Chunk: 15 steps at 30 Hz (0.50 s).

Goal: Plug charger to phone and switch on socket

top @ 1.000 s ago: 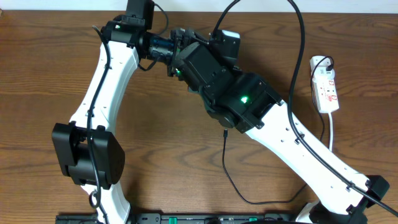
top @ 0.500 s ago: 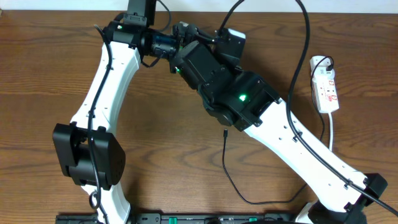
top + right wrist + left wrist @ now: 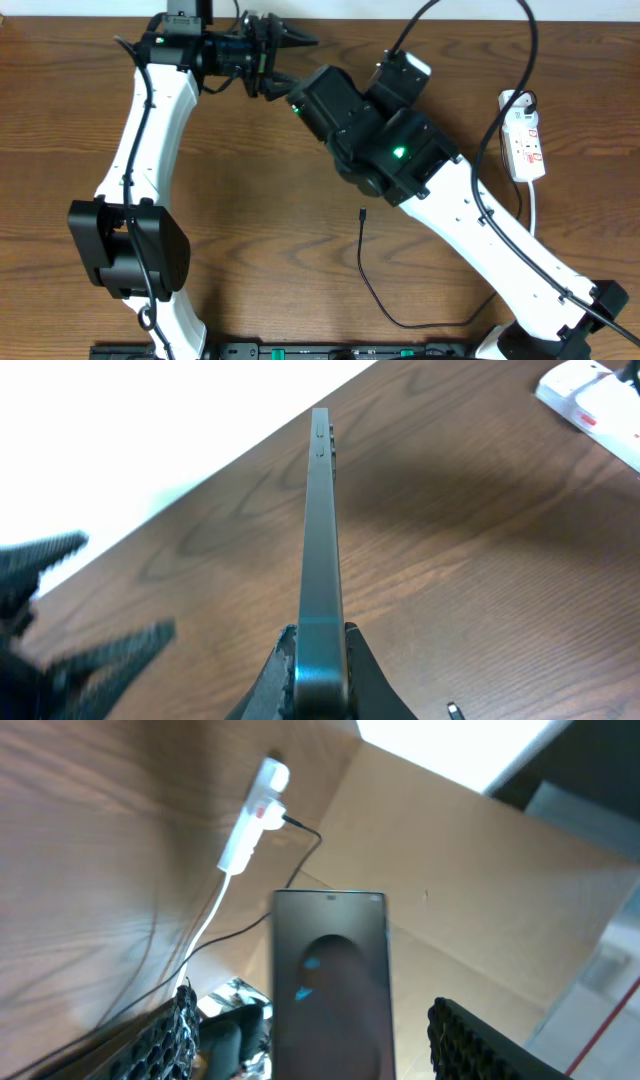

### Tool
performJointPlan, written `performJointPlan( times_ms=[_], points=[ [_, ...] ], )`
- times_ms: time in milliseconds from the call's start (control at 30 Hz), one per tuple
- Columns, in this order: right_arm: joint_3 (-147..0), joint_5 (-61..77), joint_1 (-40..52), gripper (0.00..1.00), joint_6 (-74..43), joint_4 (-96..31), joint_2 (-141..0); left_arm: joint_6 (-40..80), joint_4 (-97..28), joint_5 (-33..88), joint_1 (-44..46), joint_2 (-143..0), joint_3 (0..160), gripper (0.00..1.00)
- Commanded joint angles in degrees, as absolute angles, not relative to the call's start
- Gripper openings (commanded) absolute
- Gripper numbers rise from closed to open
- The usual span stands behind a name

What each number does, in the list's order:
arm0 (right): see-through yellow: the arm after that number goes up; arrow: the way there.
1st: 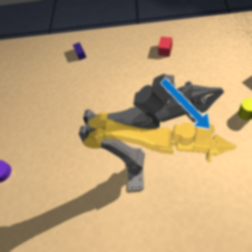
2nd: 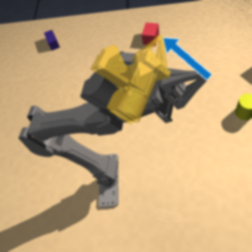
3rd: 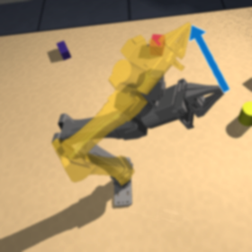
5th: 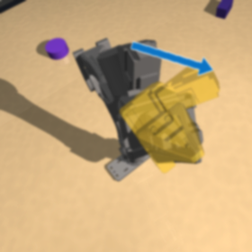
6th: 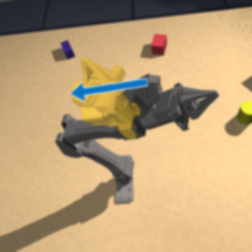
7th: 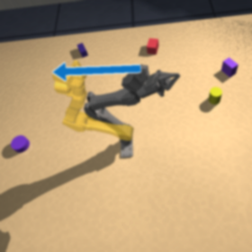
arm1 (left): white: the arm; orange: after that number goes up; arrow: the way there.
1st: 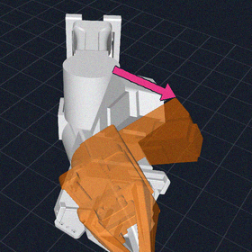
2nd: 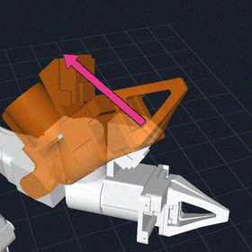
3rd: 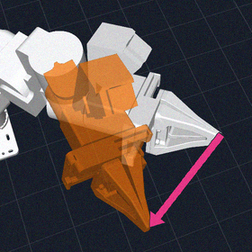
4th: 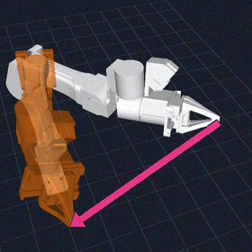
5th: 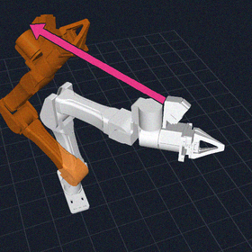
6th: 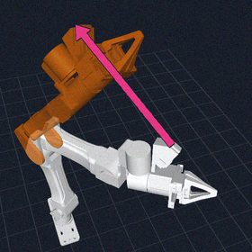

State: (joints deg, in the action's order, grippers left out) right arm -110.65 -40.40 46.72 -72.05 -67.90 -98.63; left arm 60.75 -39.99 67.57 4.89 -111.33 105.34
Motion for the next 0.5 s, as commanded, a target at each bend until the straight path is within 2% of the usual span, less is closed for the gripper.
performJointPlan(
  times_ms=[0,133,300,467],
  points=[
    [-111.85,-44.71,44.93,0.01,-78.37,-67.61,-96.82,59.22,-43.16,66.76,4.32,-110.69,105.97,0.70],
    [-111.85,-44.10,43.44,0.02,-87.81,-69.34,-96.18,57.23,-46.70,66.96,4.34,-110.69,105.97,0.71],
    [-111.85,-40.80,41.91,0.01,-103.79,-71.83,-95.55,63.13,-50.37,68.05,4.34,-110.69,105.97,0.70],
    [-111.85,-36.14,41.71,0.01,-114.08,-71.20,-95.48,68.18,-50.13,76.49,4.36,-110.69,105.97,0.70]
  ],
)
